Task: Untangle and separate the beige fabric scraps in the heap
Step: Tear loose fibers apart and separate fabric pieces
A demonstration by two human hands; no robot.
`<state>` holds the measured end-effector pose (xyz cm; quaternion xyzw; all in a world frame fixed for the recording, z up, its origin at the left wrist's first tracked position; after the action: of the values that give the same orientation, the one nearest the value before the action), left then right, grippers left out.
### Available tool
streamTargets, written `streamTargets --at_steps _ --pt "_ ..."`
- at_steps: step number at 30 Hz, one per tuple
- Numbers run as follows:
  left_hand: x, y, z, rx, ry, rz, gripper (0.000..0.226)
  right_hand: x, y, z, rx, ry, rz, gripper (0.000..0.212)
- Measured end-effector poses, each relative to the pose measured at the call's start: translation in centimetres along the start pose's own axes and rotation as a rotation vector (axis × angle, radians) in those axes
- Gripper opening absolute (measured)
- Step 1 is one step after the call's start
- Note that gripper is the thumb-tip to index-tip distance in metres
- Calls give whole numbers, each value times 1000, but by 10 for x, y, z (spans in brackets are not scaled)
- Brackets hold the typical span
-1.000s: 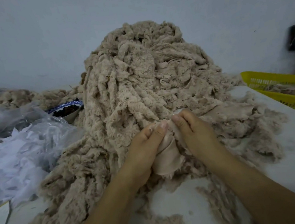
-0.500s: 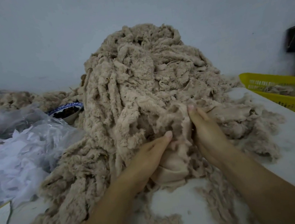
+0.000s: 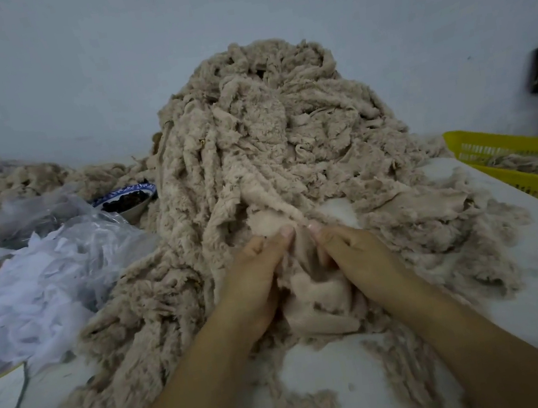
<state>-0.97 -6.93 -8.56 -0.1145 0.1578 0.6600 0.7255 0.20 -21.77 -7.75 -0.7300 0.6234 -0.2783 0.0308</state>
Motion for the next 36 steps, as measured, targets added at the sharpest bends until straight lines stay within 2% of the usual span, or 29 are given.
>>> streamTargets --at_steps 1,3,5,9,12,14,16,19,21,23,25,28,32,36 --pt "-3 2 0 -22 -153 36 18 1 -2 2 -5 0 14 46" --pt "-6 4 -5 -97 -519 82 41 -1 -6 7 -41 -23 -10 35" --pt "-11 5 -9 -181 -727 50 44 -2 -8 12 -66 -36 -15 34" --pt "-15 5 -10 -200 -765 -66 45 2 -10 19 -207 -293 175 35" --pt "-17 6 -14 -139 -754 -170 38 3 -11 20 -256 -420 221 34" --pt "-16 5 -17 -68 -714 -183 41 3 -12 21 -265 -492 221 33" --pt "-14 4 -16 -46 -616 -111 41 4 -12 20 -235 -512 195 37" --pt "-10 -3 -13 6 -308 -87 51 0 -8 13 -87 -191 79 39" --pt "-8 -5 -9 3 -192 -126 44 -8 -4 7 -9 -7 -45 42" --pt "-1 -8 -5 36 -12 -49 42 -13 -2 1 28 96 -123 53" --pt "6 -11 -4 106 220 9 36 -14 -1 -2 60 92 -139 50" --pt "10 -13 -3 134 387 18 28 -14 0 0 41 32 -174 54" --pt "9 -13 1 158 419 37 39 -14 -1 7 8 25 -165 57" --pt "9 -14 -2 72 259 126 43 -2 -8 17 -90 39 29 56"
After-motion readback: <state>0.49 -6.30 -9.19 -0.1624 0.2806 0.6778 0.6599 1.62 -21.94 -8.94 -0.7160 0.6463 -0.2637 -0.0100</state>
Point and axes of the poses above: each hand's wrist, its own y-axis away from the middle knuckle, its own x-axis out of the back of the hand, z = x × y, the point moved 3 cm from there along -y, towards the middle knuckle, and after that the axes turned 5 degrees about x, right-handed, at the moved point
